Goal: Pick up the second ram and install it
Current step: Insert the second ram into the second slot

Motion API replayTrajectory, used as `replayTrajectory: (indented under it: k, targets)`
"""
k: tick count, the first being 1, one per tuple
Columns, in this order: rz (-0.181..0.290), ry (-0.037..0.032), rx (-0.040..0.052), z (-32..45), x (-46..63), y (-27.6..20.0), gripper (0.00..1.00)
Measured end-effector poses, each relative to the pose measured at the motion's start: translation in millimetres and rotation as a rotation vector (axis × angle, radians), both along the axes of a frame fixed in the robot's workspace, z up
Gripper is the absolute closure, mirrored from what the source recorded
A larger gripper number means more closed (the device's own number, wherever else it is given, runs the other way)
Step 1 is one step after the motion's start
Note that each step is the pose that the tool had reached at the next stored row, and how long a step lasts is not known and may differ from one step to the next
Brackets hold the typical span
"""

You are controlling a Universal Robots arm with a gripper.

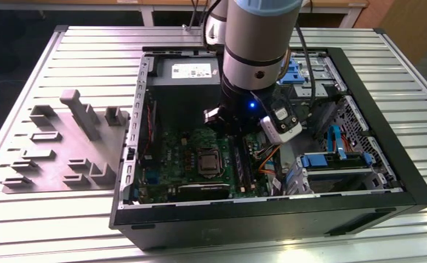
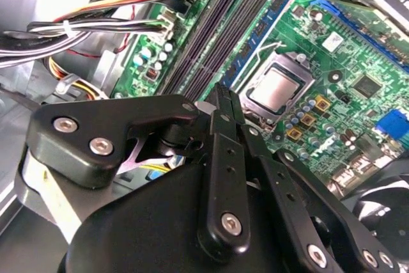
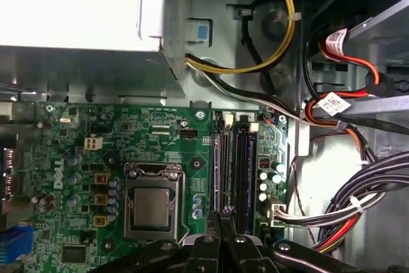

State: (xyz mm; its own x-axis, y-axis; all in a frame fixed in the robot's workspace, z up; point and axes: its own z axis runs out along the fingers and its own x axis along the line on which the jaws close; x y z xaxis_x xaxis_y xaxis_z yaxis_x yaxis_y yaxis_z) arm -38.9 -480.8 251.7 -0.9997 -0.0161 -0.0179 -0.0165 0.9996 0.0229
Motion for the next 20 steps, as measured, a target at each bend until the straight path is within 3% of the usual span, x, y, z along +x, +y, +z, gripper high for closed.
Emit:
replayTrajectory:
  k: [13,20]
  targets:
    - [-0.019,0.0000,0.0001,-11.4,7.3,0.0,0.89]
    - [-0.019,-0.0001,0.0003,-13.2,9.4,0.0,0.89]
